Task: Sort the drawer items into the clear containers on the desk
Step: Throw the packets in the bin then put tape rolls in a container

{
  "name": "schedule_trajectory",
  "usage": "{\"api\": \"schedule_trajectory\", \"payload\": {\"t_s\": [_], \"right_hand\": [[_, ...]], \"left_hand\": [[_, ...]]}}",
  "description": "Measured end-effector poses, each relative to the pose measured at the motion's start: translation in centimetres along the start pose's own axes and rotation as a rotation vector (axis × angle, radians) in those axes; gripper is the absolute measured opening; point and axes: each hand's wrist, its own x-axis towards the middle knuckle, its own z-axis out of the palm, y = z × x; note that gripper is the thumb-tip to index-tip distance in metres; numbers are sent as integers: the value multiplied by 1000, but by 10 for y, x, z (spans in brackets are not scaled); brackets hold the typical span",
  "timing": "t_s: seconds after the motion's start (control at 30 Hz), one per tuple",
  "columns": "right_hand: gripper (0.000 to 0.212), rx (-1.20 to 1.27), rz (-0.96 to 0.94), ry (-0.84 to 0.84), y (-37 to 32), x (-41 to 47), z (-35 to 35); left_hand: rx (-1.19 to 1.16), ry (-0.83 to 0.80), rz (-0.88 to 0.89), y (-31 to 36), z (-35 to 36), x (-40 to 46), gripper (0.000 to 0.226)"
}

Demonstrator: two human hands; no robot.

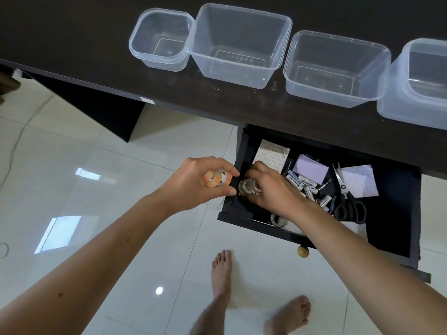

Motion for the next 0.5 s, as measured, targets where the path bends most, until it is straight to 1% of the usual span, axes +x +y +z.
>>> {"api": "schedule_trajectory", "payload": {"t_s": [0.1, 0.17, 0.27, 0.37, 0.5], "right_hand": [[46, 71, -17, 36, 6, -6, -11], [49, 90, -4, 63, 14, -13, -25], [55, 106, 48, 74, 29, -29, -48], [53, 108, 102, 83, 47, -49, -62], [50, 90, 176, 125, 67, -77, -71]], "left_hand": [[8, -28, 53, 10, -2, 4, 32], [60, -77, 125, 17, 0, 11, 33], [182, -195, 219, 25, 15, 25, 32], [261, -295, 255, 36, 38, 38, 30], [447, -469, 279, 47, 75, 54, 31]]}}
